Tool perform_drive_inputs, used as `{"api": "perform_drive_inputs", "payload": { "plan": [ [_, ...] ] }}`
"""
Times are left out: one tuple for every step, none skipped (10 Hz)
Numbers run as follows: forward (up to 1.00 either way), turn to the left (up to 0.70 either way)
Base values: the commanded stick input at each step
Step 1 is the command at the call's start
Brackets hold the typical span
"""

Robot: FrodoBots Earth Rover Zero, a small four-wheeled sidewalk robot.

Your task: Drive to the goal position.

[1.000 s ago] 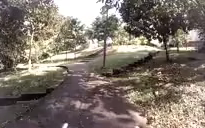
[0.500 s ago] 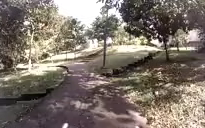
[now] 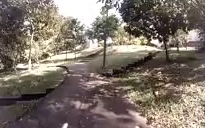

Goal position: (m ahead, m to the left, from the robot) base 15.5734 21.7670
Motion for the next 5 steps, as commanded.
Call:
{"api": "perform_drive_inputs", "payload": {
  "plan": [
    [0.7, 0.27],
    [0.7, 0.27],
    [0.7, 0.27],
    [0.7, 0.27],
    [0.7, 0.27]
  ]
}}
